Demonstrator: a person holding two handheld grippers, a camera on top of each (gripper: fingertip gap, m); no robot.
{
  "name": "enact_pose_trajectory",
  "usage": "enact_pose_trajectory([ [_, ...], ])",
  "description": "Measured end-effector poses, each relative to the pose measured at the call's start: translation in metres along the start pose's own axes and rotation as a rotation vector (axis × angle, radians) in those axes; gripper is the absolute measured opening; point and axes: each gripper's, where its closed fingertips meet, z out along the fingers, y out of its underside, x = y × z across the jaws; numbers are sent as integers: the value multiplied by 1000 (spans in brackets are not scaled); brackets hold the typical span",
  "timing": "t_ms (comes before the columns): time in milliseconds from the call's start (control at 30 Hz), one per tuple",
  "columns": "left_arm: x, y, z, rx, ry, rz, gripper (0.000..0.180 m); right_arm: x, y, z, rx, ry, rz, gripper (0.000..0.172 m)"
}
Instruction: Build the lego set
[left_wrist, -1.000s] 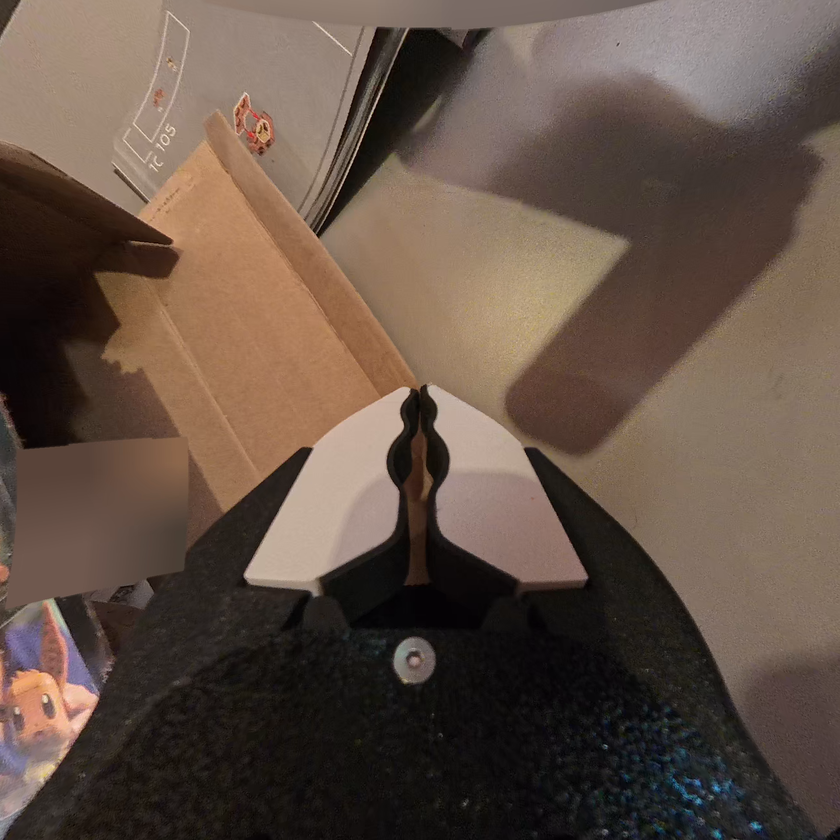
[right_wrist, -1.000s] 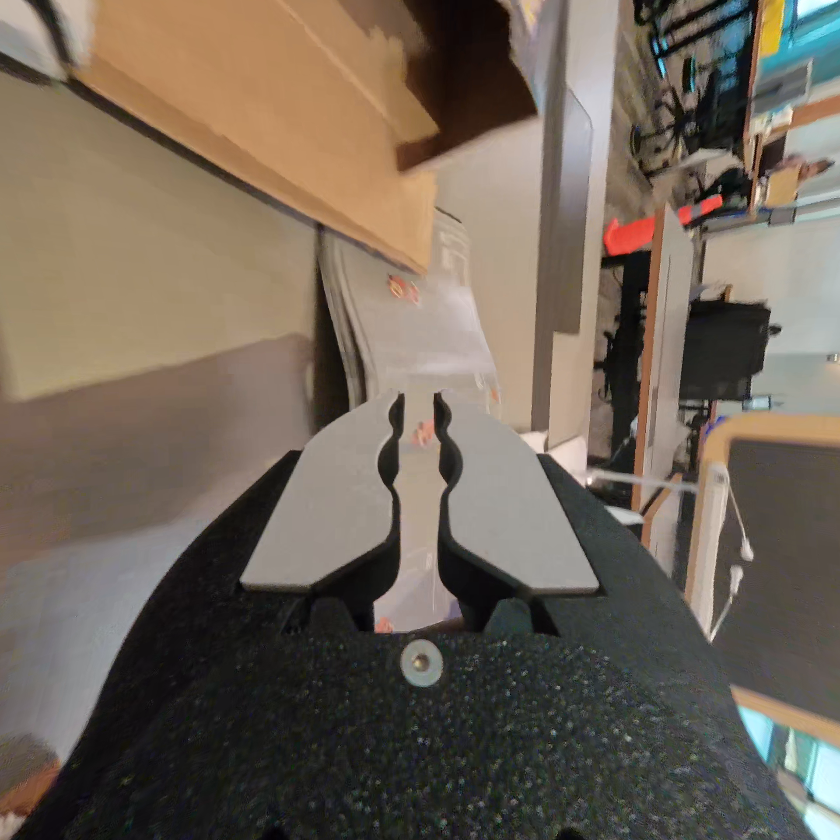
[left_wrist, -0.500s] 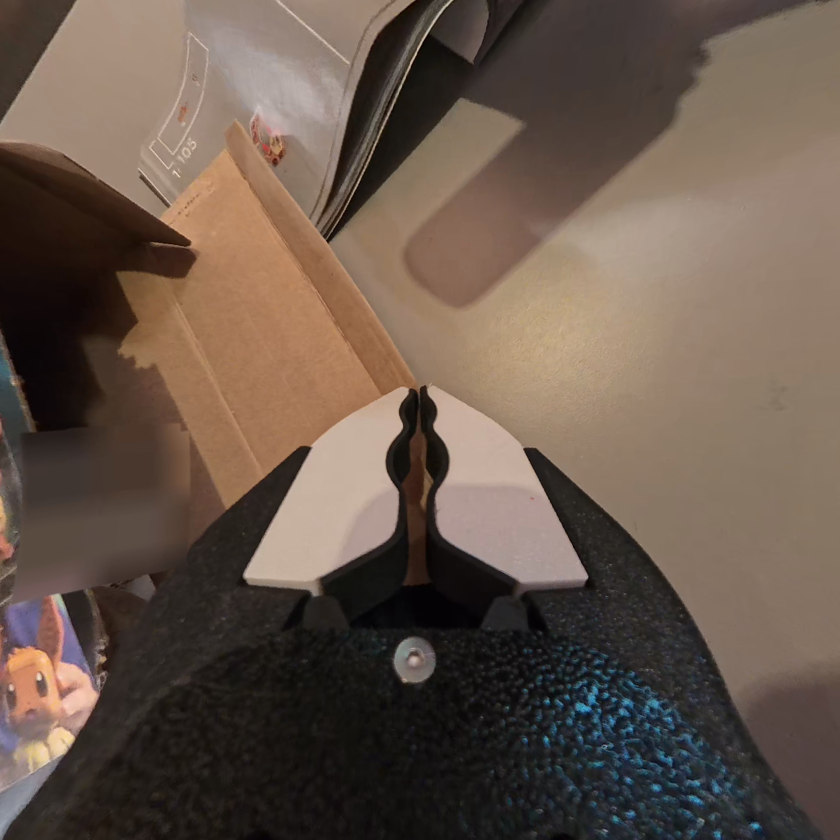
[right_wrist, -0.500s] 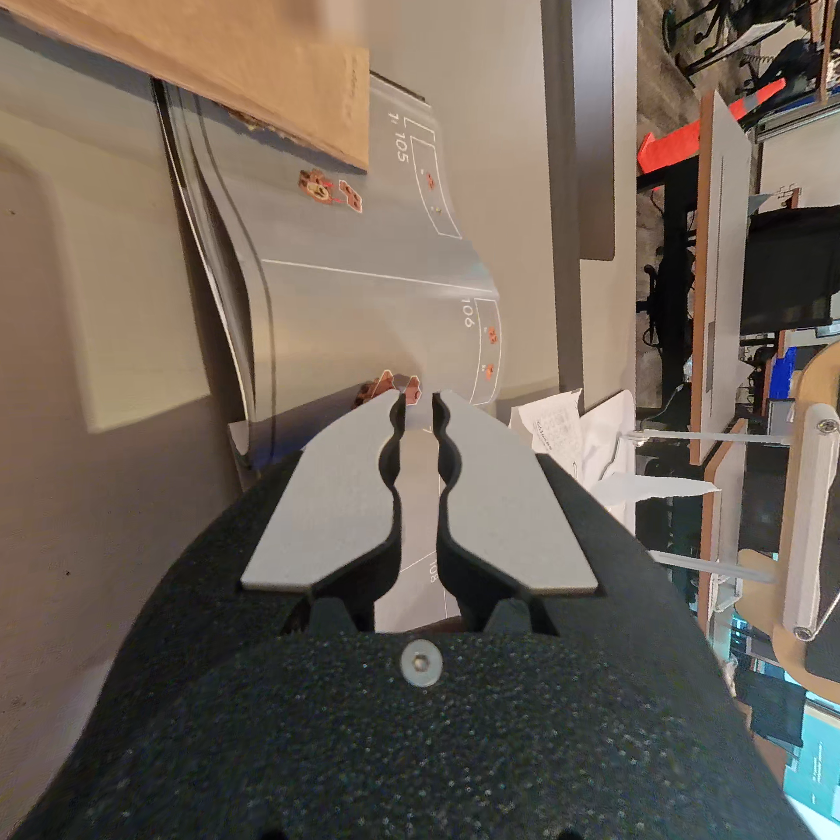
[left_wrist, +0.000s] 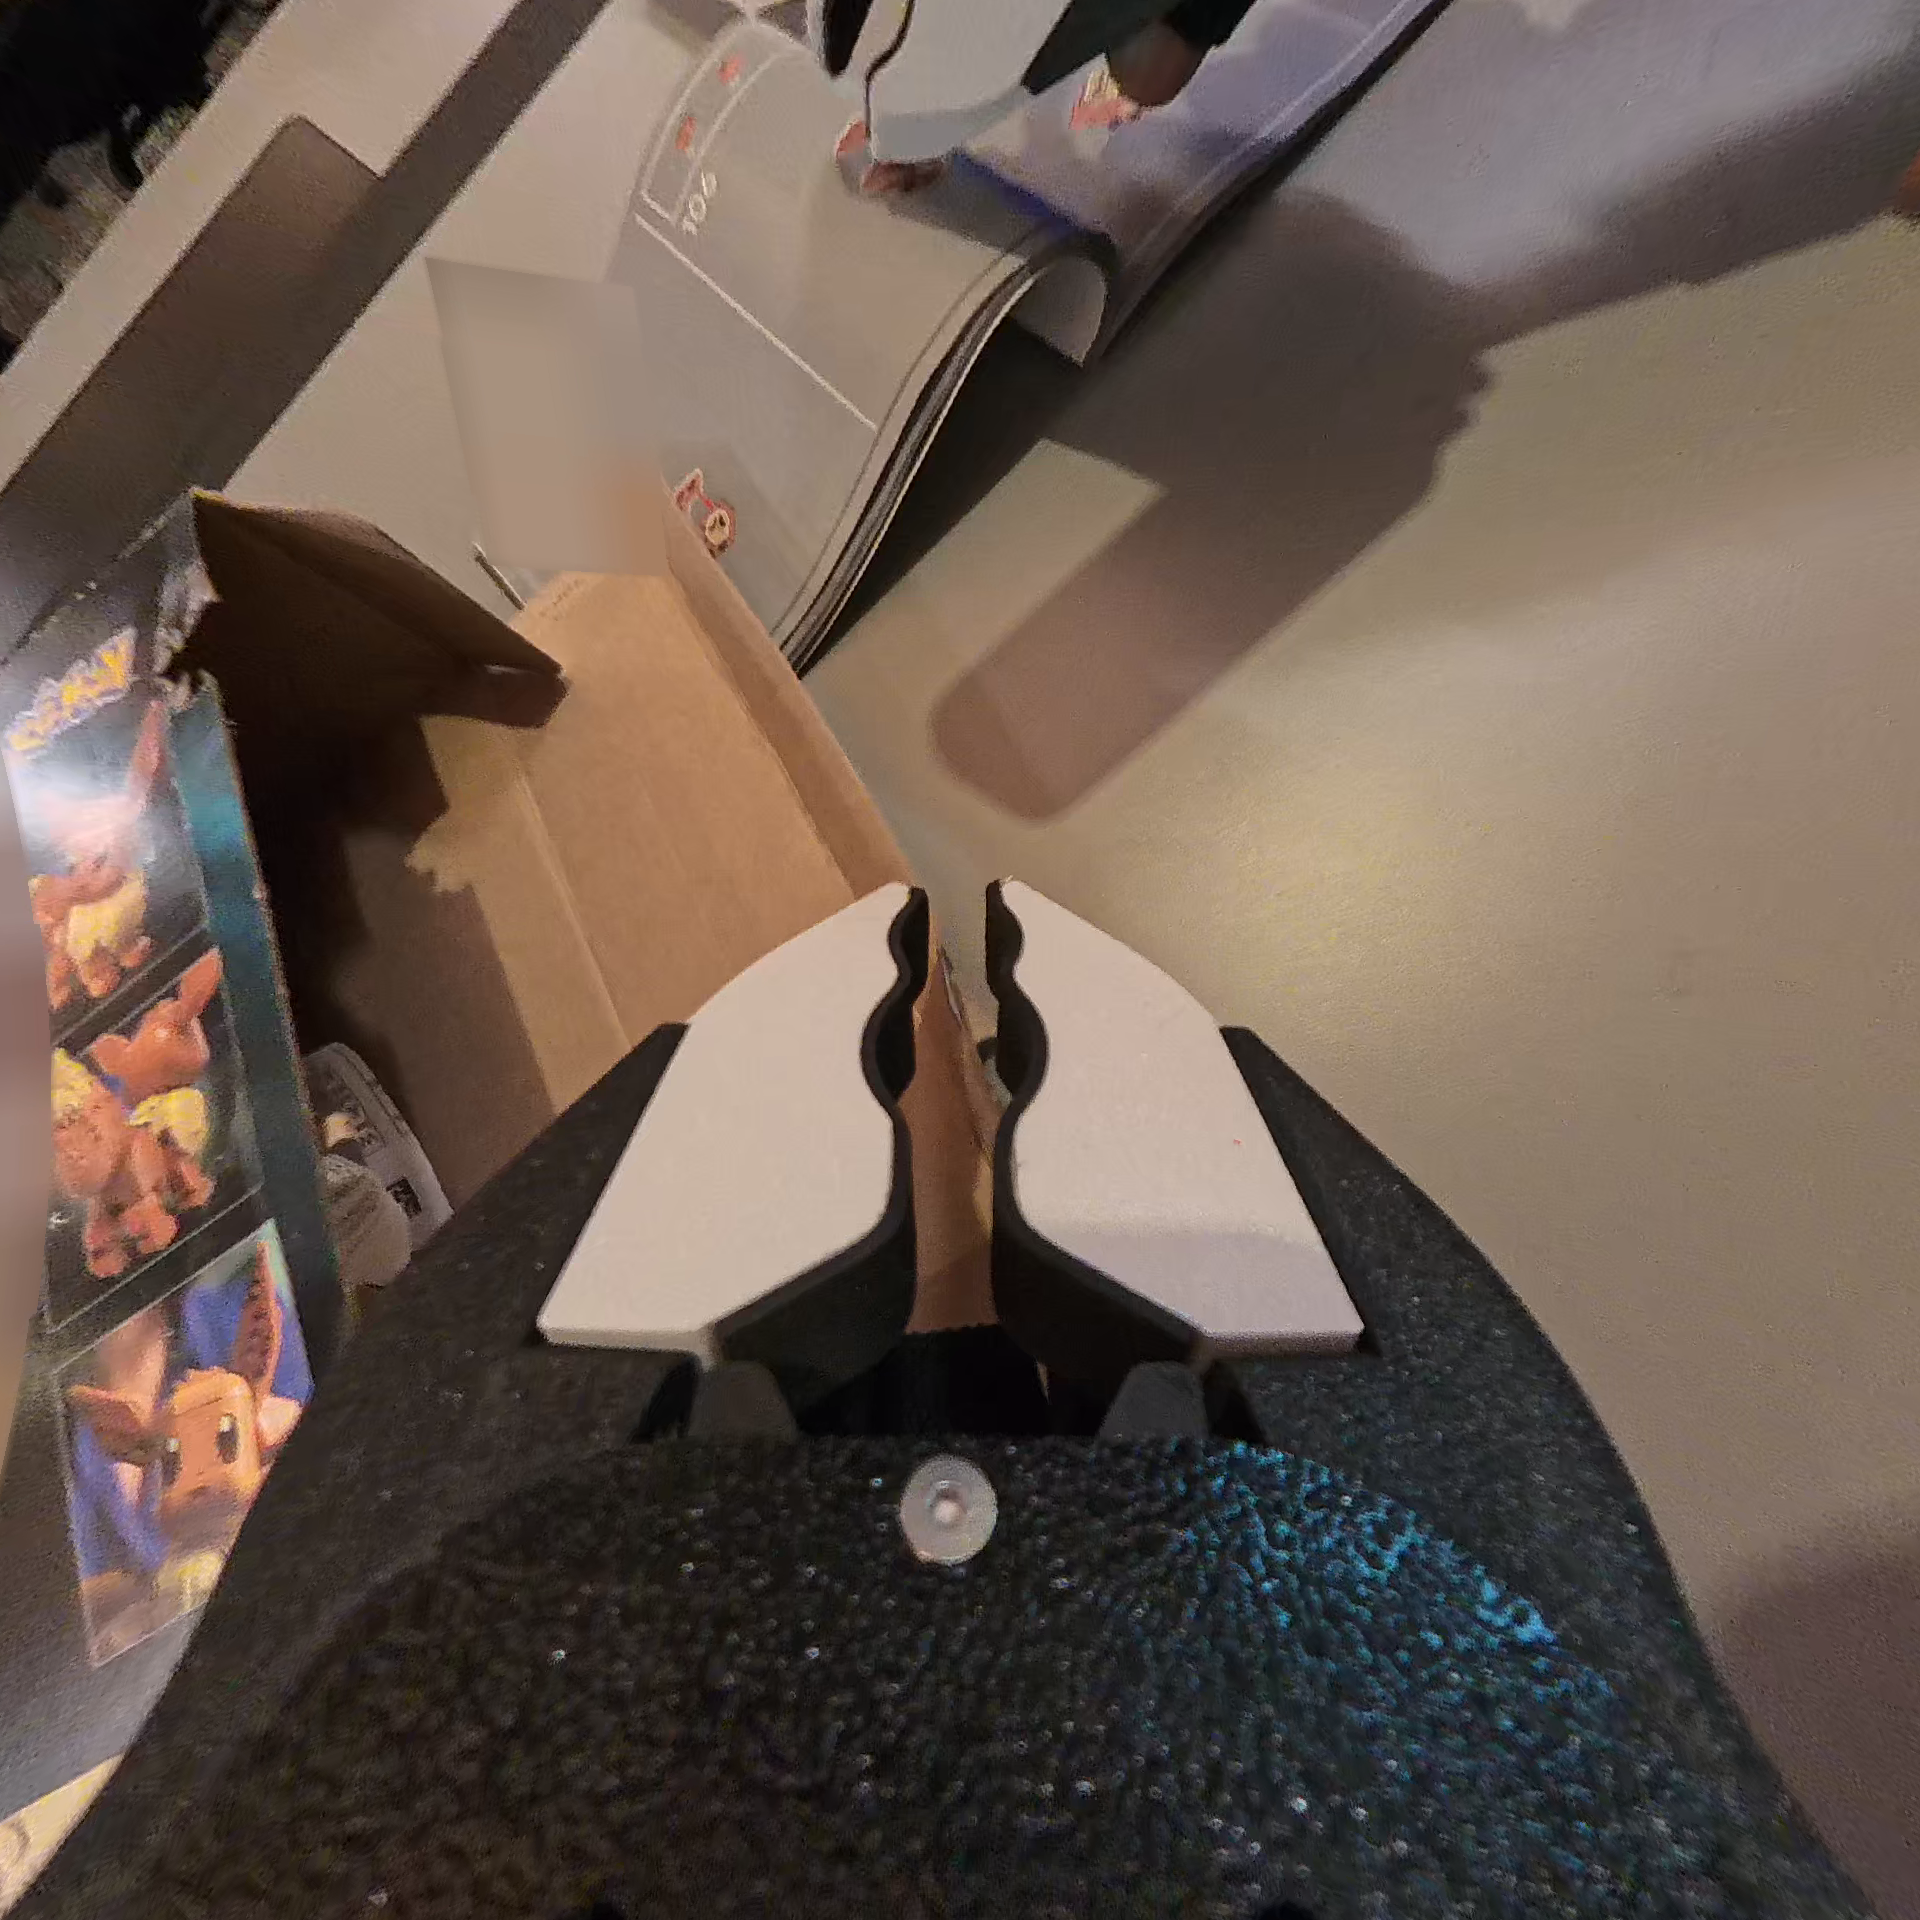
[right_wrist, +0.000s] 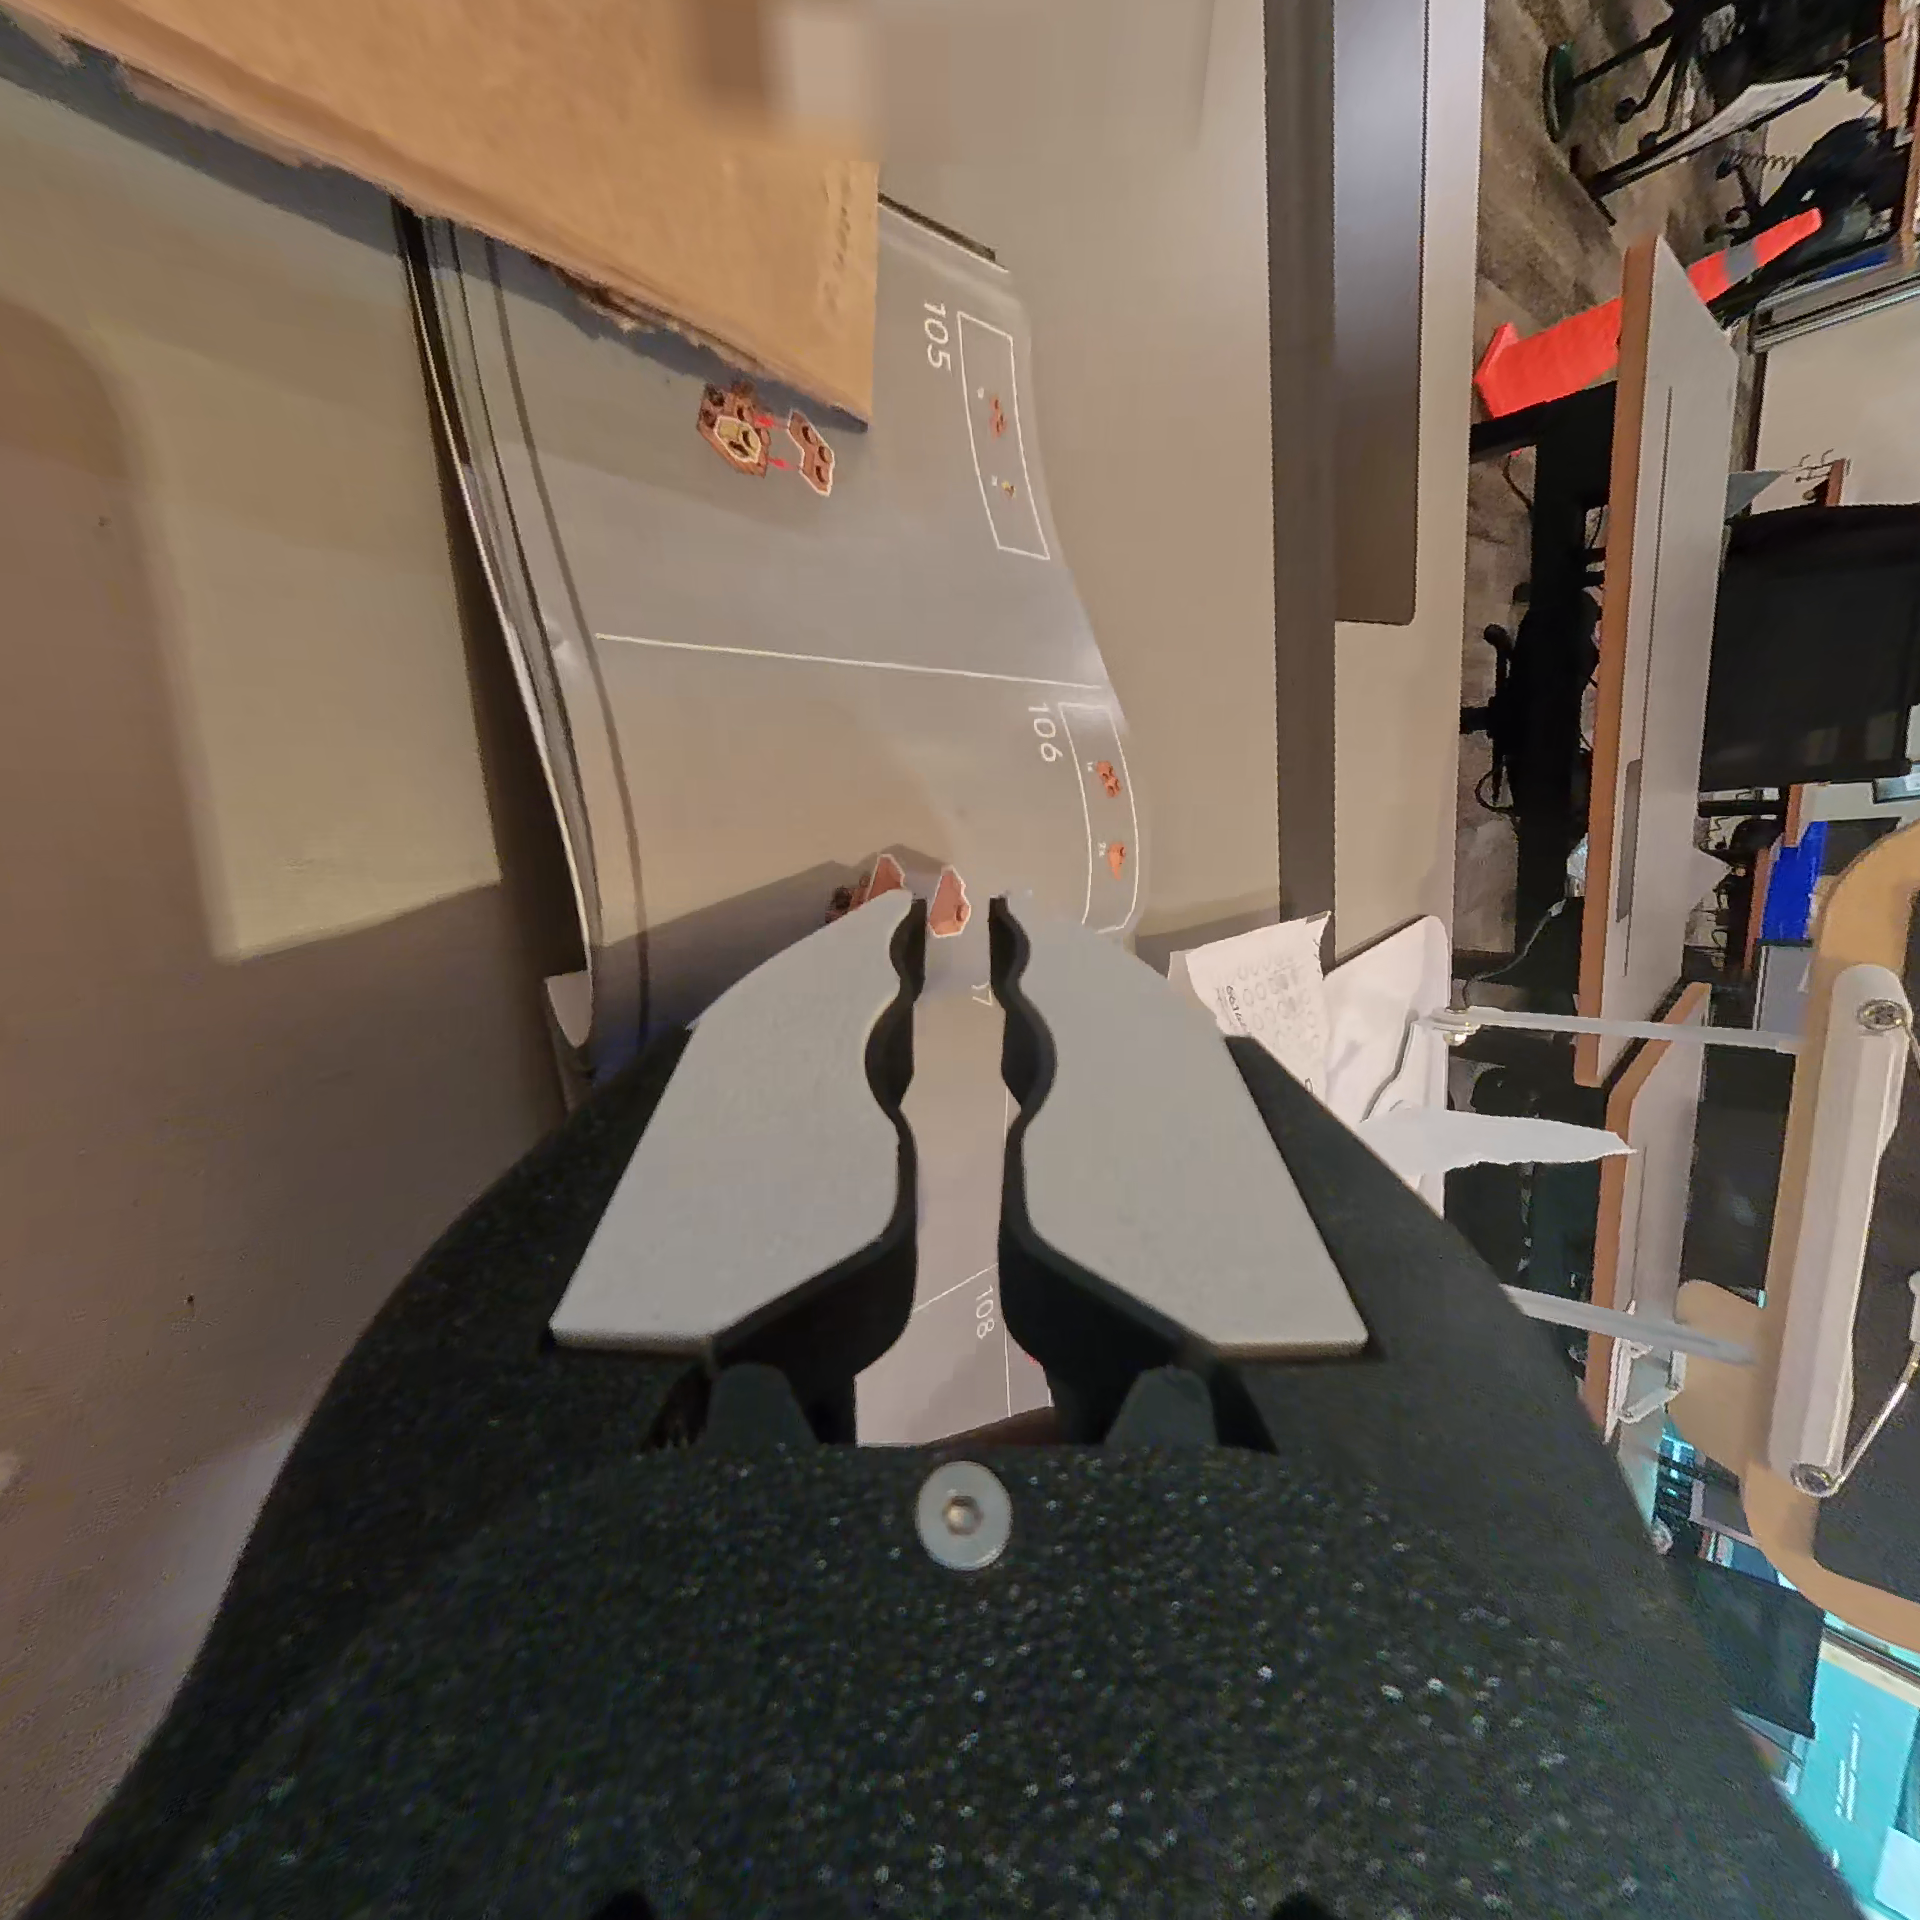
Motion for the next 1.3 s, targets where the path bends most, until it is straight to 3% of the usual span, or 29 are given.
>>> enact_pose_trajectory([
  [233,14,-35,-16,199,49,18,14,8,6,-16,36,46,51,12],
  [333,30,-56,-27,337,139,14,16,11,6,-34,83,71,79,12],
  [467,62,-64,-31,414,334,-15,21,4,7,-69,175,79,134,11],
  [633,110,-56,-20,397,534,24,31,-36,11,-105,276,-32,207,10],
  [867,171,-47,-6,329,642,258,36,-72,48,-142,291,-106,234,9],
  [1033,187,-44,2,273,670,348,38,-90,75,-159,317,-139,296,9],
  [1300,193,-47,12,224,657,356,31,-149,77,-184,342,-271,344,5],
])
